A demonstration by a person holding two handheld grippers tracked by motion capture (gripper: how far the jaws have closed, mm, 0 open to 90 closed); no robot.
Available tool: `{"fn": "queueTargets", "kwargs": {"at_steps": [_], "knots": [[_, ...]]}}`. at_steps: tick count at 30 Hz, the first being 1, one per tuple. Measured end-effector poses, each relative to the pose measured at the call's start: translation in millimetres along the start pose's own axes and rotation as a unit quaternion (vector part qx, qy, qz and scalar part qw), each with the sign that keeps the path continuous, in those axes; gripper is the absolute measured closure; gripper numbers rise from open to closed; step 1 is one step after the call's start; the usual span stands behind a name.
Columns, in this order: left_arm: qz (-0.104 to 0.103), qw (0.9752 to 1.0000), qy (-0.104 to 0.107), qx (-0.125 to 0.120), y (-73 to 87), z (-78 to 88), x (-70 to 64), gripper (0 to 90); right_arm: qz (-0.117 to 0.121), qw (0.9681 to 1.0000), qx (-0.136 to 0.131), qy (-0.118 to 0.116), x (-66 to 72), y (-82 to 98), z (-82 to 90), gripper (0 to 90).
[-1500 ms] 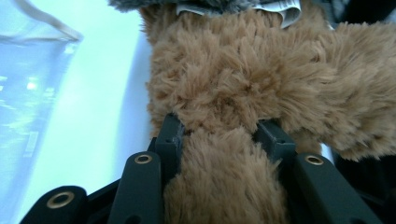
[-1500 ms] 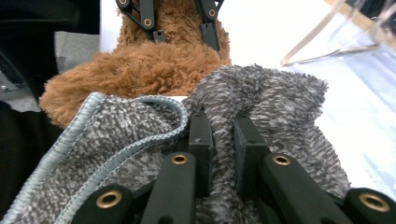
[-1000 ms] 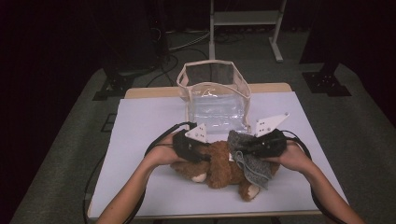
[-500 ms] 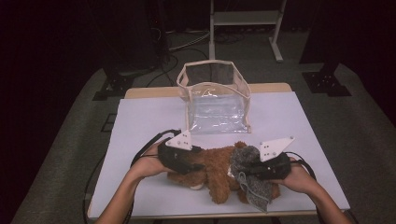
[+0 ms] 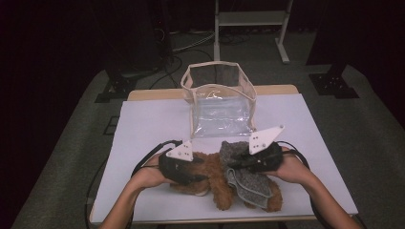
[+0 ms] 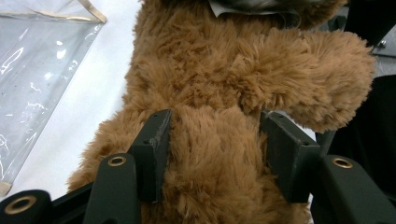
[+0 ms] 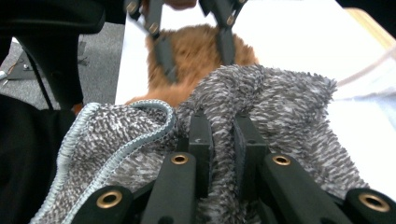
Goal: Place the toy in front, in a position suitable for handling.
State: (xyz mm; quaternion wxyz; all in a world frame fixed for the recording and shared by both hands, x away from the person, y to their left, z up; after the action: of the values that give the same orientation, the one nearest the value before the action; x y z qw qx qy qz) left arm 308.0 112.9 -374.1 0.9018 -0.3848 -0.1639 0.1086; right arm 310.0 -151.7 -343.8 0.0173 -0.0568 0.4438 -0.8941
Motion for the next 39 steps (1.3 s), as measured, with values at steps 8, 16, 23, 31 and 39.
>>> {"fn": "queueTargets", "kwargs": {"at_steps": [8, 16, 23, 31, 39], "knots": [[-0.016, 0.9999, 0.004, -0.002, -1.9, 0.0, -8.7, 43.7, -0.011, 0.9997, 0.018, -0.012, -14.0, -3.5, -14.4, 79.2], [-0.009, 0.9997, 0.000, -0.024, -8.0, 11.1, -6.4, 38.6, -0.018, 0.9995, 0.024, -0.010, 1.8, 21.8, -17.4, 79.8], [0.002, 0.9996, -0.028, -0.003, 3.3, 28.1, 0.8, 35.0, -0.024, 0.9997, 0.000, -0.008, 14.2, 39.0, -11.7, 80.0], [0.010, 0.9997, -0.021, -0.005, 15.8, 16.4, -8.1, 37.5, -0.028, 0.9995, 0.014, -0.003, 26.9, 50.4, -5.3, 80.1], [0.014, 0.9996, -0.024, -0.005, 16.7, 15.8, -7.3, 37.4, -0.039, 0.9990, 0.001, 0.022, 44.6, 74.0, 12.4, 80.1]]}}
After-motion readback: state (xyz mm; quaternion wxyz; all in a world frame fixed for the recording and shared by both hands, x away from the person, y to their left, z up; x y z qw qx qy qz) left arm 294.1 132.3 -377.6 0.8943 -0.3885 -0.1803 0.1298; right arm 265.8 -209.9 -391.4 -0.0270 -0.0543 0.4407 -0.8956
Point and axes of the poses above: each handheld gripper's, and its own axes: z roughly backward along the jaws, y roughly out of its underside, x roughly to its left, the point moved 1 cm from there along -z, roughly forward along the jaws, and after that the axes turned 15 degrees about -y, right-handed, at the moved point
